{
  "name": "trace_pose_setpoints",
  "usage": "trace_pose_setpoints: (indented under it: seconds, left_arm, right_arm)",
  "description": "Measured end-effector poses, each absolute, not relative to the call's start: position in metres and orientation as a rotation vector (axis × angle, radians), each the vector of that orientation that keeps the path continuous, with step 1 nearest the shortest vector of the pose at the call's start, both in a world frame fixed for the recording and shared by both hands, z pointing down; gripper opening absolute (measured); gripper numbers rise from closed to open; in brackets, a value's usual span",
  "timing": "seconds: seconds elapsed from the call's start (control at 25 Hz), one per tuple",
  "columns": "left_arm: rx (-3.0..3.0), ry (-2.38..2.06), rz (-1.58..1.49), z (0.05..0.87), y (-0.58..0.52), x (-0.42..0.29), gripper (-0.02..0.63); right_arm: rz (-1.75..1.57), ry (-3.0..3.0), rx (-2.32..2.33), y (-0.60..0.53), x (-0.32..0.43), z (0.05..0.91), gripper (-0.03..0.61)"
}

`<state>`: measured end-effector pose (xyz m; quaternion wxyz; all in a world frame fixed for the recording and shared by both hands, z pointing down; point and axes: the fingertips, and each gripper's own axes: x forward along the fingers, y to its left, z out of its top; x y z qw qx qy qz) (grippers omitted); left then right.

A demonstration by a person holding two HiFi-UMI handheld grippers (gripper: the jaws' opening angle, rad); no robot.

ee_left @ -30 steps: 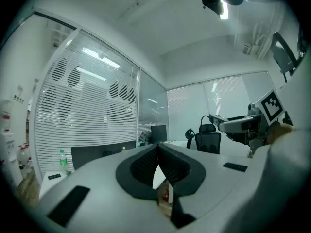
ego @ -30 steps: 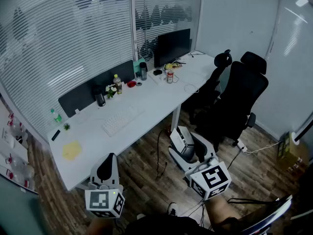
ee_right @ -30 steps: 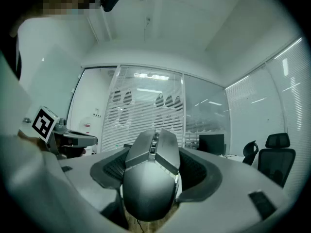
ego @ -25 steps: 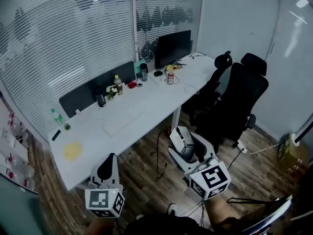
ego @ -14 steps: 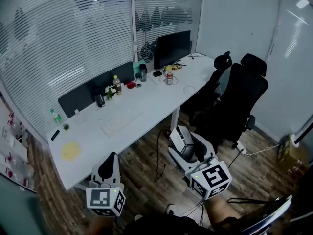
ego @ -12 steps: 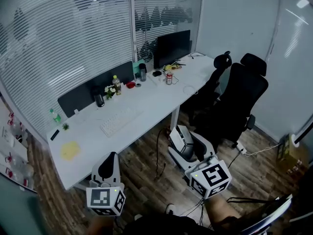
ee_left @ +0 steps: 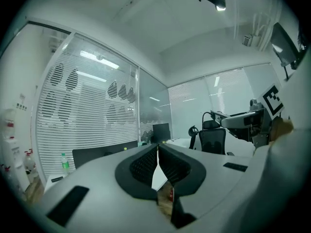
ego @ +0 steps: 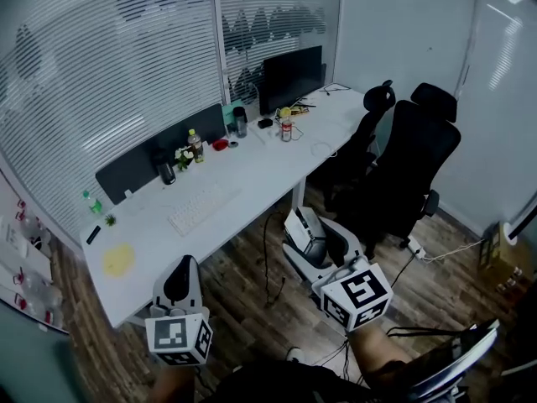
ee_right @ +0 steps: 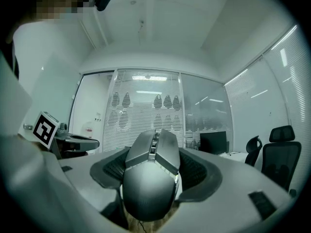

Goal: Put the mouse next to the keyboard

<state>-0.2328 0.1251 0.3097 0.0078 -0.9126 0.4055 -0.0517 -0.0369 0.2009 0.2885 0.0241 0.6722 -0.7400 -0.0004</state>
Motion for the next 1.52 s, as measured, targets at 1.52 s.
trace_pose_setpoints:
  seconds: [1.52]
  left_arm:
    - [-2.903,1.256,-0.163,0.351,-0.027,-0.127,0.031]
  right_arm:
    - [0.057,-2.238,2.115,0.063,0.077,0.318,0.301]
